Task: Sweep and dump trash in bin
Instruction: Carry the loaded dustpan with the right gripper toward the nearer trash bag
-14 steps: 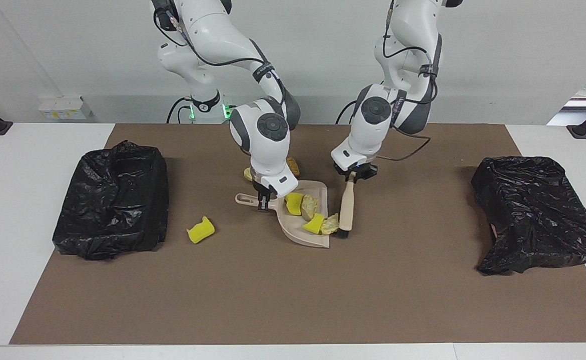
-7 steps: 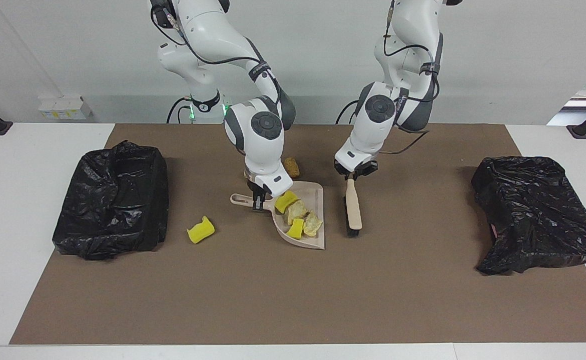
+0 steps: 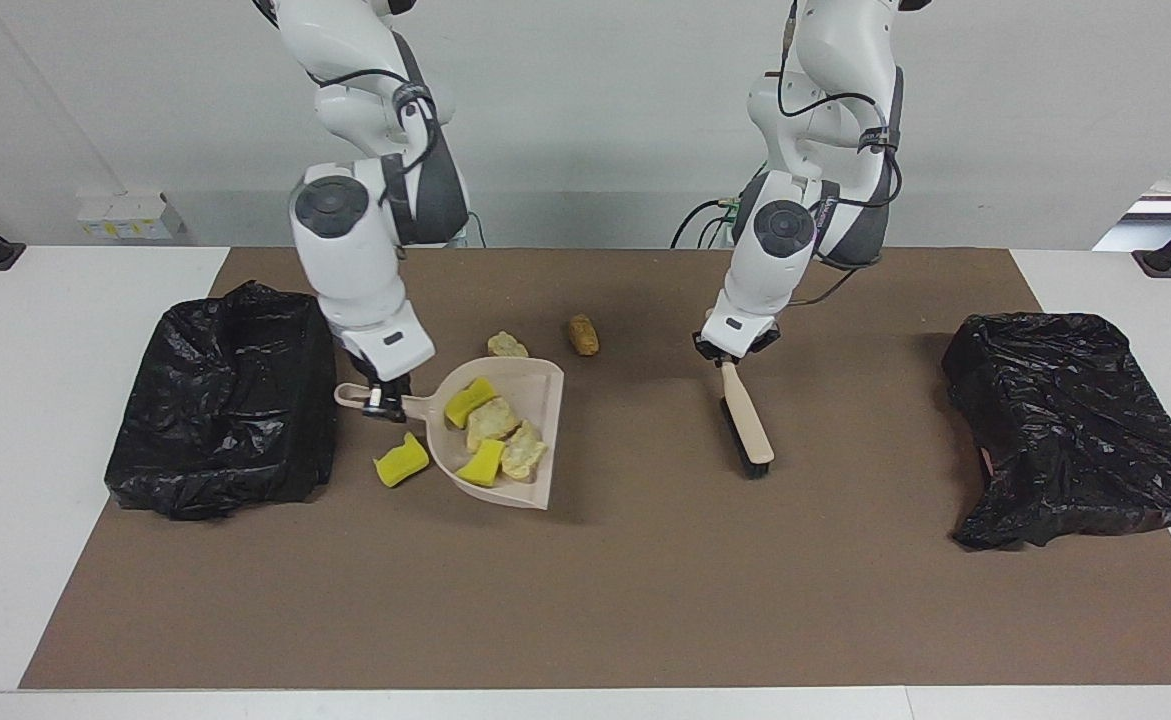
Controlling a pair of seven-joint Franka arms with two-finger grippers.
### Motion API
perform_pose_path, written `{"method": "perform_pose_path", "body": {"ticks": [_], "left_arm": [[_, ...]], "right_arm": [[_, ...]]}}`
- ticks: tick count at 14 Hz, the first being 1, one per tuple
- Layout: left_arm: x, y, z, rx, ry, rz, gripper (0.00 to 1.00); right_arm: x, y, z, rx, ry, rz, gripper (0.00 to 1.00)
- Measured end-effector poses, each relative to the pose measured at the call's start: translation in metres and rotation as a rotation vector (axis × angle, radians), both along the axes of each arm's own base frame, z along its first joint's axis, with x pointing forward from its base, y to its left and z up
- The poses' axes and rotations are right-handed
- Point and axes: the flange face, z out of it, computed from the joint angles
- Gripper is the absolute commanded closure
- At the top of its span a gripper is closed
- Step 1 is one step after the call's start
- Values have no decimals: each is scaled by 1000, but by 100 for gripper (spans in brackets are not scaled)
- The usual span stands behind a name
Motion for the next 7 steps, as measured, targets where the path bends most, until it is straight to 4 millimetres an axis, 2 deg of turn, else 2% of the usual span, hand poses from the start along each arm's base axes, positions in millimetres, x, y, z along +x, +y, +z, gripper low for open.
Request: {"method": "perform_pose_path", "body": {"ticks": [3,5,7], "left_arm": [[-37,-47,3,19,-4,12,100],[-76,-76,1,27,-15,1,100],[-116,-93,-3,22,-38,-4,100]], "right_arm": [[-3,-93,23,14,-35,42,100],[-10,-150,34,4,-52,96,100],[-22,-210,40,-12,-59,133,100]]}}
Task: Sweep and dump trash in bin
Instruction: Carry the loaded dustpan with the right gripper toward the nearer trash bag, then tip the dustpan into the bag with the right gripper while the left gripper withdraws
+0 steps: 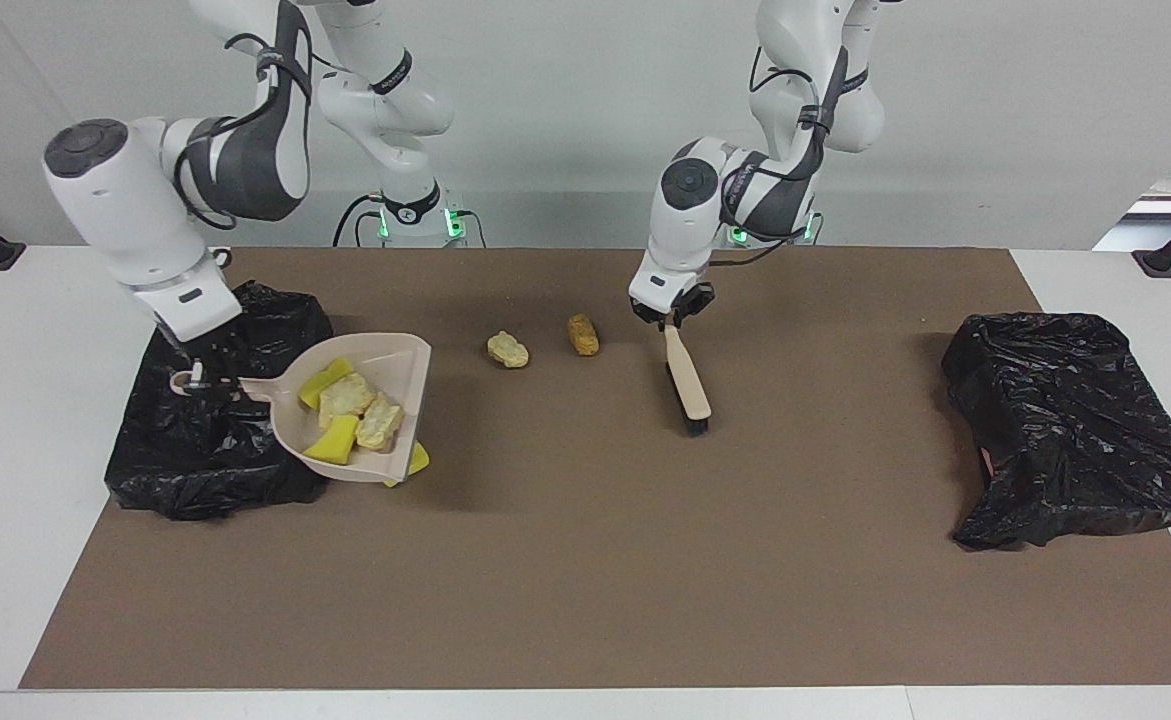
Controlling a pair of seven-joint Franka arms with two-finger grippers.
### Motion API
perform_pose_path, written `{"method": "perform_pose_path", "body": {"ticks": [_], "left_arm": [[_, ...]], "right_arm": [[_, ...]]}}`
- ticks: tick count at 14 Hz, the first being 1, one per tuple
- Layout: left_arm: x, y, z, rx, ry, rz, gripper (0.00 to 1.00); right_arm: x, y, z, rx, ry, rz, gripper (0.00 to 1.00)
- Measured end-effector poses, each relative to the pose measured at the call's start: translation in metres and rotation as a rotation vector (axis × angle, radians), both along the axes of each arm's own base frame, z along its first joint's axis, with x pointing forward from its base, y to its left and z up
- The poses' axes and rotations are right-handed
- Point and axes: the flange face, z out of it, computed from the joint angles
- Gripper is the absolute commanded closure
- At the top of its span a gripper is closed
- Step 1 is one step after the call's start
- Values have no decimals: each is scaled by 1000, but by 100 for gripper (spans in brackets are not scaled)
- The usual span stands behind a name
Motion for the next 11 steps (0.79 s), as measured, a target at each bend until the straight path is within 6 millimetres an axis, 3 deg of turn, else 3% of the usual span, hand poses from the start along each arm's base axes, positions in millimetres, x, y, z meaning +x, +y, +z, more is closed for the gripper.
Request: {"method": "perform_pose_path", "body": {"ticks": [2,4,7,8,9,11], "left_arm": [[-29,-11,1,-4,-13,-7,100],[-50,-21,6,-6,-20,-5,100],[-65,-25,3,-3,-8,-11,100],[-69,-24,-2,2,0,-14,82],[-70,-23,-5,3,3,-12,1],[-63,-19,-4,-15,9,5,0]], "right_arm": [[-17,-58,4,-21,-4,3,100],[-32,-101,10,-116,1,7,100],[-39,-126,15,-293,33,45,100],[-39,-130,16,-338,36,58,100],[-41,-134,16,-385,49,77,100],[-44,-132,10,-463,68,126,100]]}}
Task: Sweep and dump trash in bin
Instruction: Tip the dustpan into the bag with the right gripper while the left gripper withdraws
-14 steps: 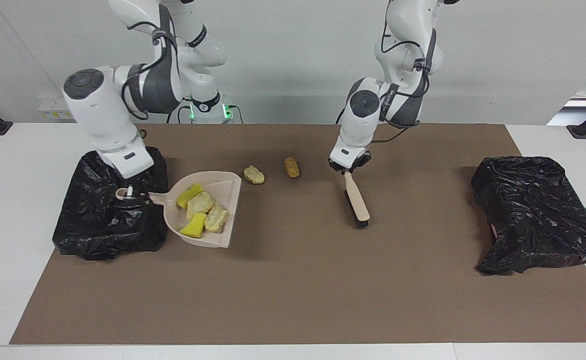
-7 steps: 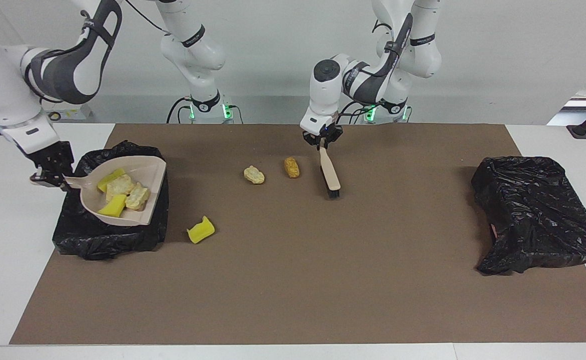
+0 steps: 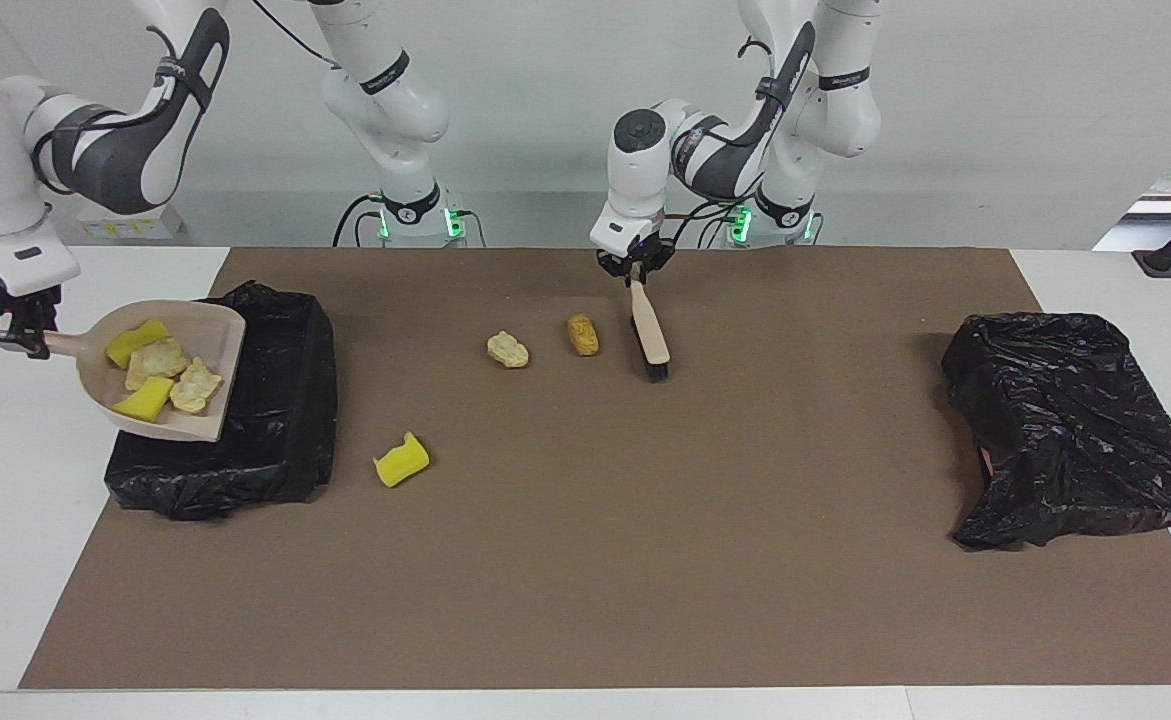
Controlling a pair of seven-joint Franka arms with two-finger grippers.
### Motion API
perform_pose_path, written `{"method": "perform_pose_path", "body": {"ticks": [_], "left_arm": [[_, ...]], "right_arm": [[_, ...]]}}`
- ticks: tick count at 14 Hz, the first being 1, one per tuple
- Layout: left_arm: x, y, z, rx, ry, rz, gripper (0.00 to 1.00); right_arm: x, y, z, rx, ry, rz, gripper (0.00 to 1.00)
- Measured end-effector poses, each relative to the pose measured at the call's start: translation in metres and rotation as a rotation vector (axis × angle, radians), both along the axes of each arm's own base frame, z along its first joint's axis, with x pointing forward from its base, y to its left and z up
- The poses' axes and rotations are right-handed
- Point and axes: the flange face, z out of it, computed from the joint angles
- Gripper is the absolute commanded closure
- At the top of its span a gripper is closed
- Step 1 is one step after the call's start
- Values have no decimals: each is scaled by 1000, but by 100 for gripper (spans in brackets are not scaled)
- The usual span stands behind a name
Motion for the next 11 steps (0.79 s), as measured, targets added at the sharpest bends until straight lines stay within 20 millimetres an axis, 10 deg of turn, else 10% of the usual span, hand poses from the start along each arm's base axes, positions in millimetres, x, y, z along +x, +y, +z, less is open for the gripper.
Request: {"method": "perform_pose_path", "body": {"ticks": [6,11], "left_arm": [[61,29,19,-53,-31,120,0],[169,83,29,-94,-80,125,0]], "right_arm": [[-10,38,-15,-139,36,178,100],[-11,100,-6,-303,86,314,100]]}}
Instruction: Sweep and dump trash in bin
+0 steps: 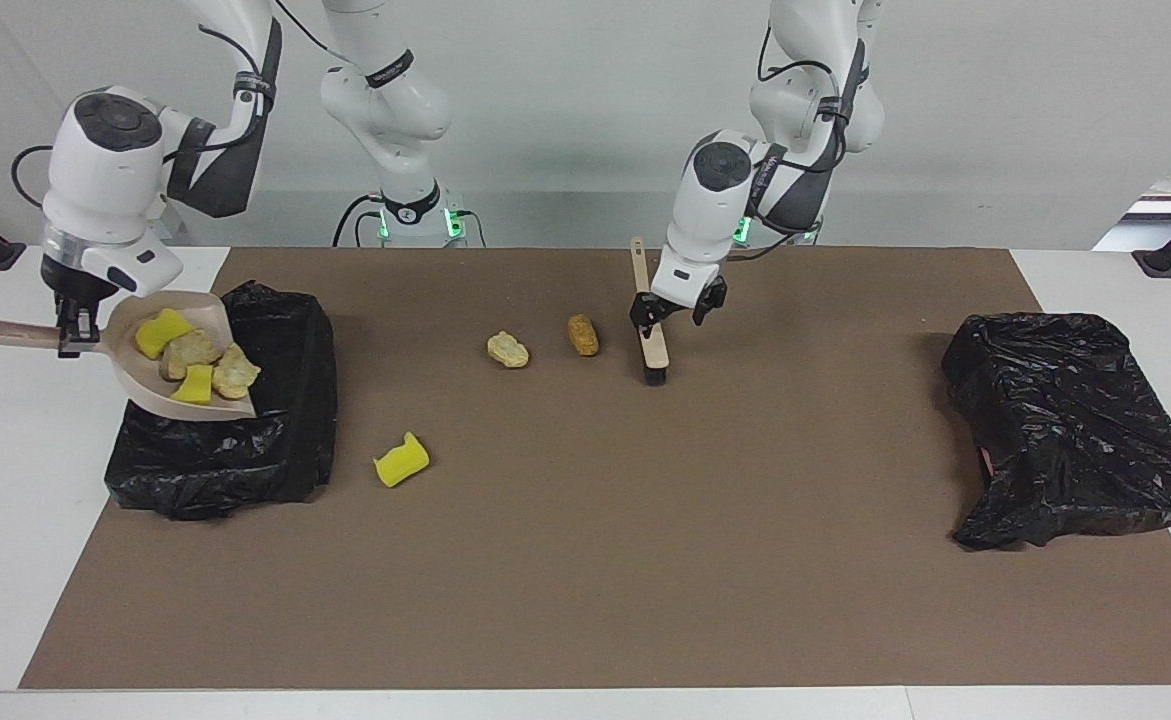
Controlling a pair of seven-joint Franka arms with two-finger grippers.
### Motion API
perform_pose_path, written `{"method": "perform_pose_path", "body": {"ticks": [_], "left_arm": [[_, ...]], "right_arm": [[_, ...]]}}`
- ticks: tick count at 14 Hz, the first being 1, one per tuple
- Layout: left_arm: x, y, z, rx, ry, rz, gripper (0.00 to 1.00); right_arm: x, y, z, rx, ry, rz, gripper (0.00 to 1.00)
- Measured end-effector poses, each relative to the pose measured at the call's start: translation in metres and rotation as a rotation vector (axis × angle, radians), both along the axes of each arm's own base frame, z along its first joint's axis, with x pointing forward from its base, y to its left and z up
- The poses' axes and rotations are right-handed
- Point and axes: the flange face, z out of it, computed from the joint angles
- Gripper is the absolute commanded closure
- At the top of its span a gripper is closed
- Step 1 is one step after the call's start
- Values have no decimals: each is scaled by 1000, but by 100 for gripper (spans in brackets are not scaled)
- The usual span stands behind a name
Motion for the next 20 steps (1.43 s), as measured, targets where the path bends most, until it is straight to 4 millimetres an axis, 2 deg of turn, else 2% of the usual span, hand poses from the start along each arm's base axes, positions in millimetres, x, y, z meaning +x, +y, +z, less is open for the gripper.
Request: {"method": "perform_pose_path", "body": {"ticks": [4,6,8,10,13,15,17,20], "left_arm": [[70,58,14,-23,-61,-52,0],[94,90,27,-30,-97,-93,0],[108,123,37,-30,-116,-137,0],[118,153,51,-25,-104,-189,0],[127,196,90,-27,-73,-277,0],[129,225,115,-28,-73,-278,0],[126,251,129,-29,-68,-265,0],[121,278,148,-31,-61,-265,0]], "right_arm": [[-13,20,4,-103,-9,-57,100],[-20,25,20,-114,-40,-100,100],[-32,24,41,-141,-58,-138,100],[-39,25,61,-173,-73,-158,100],[-37,40,78,-186,-106,-169,100],[-32,58,82,-180,-146,-181,100],[-25,78,85,-160,-204,-225,100],[-14,109,80,-3,-295,-384,100]]}}
